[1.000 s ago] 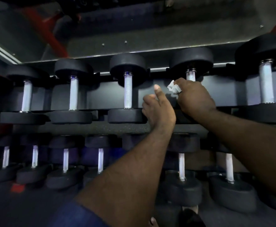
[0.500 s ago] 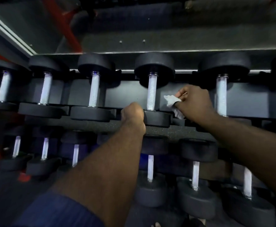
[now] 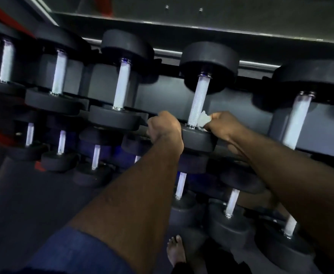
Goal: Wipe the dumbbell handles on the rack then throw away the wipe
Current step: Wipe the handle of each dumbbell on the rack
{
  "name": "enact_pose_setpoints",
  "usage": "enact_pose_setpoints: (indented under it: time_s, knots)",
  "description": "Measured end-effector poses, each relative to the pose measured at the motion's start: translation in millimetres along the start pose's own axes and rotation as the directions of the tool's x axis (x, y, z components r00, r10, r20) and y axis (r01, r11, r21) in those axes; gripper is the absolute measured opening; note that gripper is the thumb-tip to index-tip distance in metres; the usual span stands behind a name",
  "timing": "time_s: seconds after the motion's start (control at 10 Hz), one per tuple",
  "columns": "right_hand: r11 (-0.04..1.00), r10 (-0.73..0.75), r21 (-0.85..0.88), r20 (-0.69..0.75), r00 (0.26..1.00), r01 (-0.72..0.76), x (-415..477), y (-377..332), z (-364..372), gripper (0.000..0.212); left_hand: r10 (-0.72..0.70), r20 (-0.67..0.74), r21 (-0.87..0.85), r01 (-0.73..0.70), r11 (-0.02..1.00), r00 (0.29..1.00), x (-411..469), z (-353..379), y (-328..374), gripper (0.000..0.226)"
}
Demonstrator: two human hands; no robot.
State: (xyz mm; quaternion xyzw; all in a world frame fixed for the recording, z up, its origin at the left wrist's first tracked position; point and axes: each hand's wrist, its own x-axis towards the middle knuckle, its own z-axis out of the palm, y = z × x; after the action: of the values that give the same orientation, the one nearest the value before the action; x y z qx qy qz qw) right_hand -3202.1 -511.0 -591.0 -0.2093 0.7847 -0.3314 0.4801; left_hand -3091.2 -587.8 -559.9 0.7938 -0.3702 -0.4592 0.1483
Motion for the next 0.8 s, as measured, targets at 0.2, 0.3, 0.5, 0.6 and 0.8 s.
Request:
enact_pose_setpoints:
  time_s: [0.2,0.3,0.5,0.6,0.8]
  knots:
    - [0.999,-0.013,-0.048,0.006,1.000,0.013,9.1,-0.5,-0.1,0.015,0.014,-0.038,0.022,-0.013,1.000,0.999,-9.6,-7.4,0.7,0.046]
    - [0.999,-0.009,-0.036,0.062,0.998,0.011,17.8,-3.8,4.5,0.011,0.043,-0.012,-0.015,-0.043,0.999,0.999,-11.5,-8.4,-0.9,0.044]
    - [0.996,-0.042,-0.077,0.055,0.998,0.046,5.0,-1.2,-3.1,0.016,0.045,-0.015,-0.089,-0.046,0.995,0.999,-9.3,-5.2,-2.7,0.043]
    - [0.984,-0.058,-0.164,0.097,0.994,0.073,15.8,-13.8,0.6,0.012,0.048,-0.001,-0.090,-0.048,0.995,0.999,-15.9,-4.2,0.6,0.043]
    - [0.878,-0.232,-0.416,0.060,0.971,0.235,-1.4,-20.2,-23.5,0.021,0.034,0.030,-0.137,-0.029,0.990,0.999,-8.3,-5.4,-1.4,0.045]
